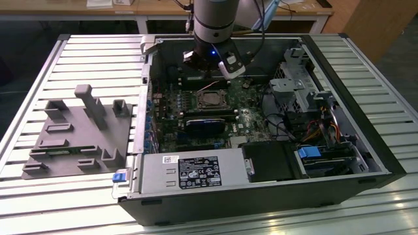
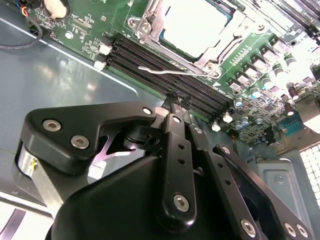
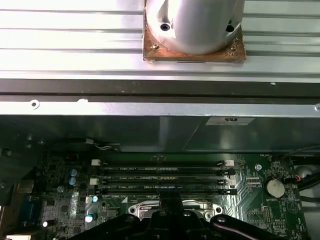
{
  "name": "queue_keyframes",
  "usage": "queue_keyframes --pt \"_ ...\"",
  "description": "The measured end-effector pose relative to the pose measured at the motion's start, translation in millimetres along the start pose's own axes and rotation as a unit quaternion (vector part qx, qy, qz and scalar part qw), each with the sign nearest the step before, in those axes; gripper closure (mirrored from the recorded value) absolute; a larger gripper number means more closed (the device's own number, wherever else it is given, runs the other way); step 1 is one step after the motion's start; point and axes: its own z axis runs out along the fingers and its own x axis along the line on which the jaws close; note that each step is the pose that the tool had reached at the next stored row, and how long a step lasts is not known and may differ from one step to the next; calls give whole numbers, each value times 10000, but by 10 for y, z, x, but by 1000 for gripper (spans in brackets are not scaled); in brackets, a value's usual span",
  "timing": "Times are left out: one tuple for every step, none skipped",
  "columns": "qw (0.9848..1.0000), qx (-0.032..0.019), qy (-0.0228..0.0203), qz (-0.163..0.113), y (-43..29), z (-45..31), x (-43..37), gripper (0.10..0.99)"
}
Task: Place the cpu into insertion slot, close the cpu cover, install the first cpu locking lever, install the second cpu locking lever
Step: 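Install the first cpu locking lever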
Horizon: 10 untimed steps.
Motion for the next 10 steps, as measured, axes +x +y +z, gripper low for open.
queue_keyframes --pt "10000 0 -1 0 0 0 0 984" --pt "10000 5 -6 1 0 1 -1 984" --pt "10000 15 -19 4 0 2 -1 984" --pt "10000 27 -35 6 -1 4 0 984" --pt "10000 42 -57 7 -2 5 0 984" --pt "9999 61 -88 6 -3 8 1 984" --pt "9999 93 -126 5 -4 10 4 984" --pt "9998 130 -164 3 -5 13 7 984" --pt "9997 168 -201 2 -6 16 9 984" --pt "9995 200 -235 1 -7 19 11 984"
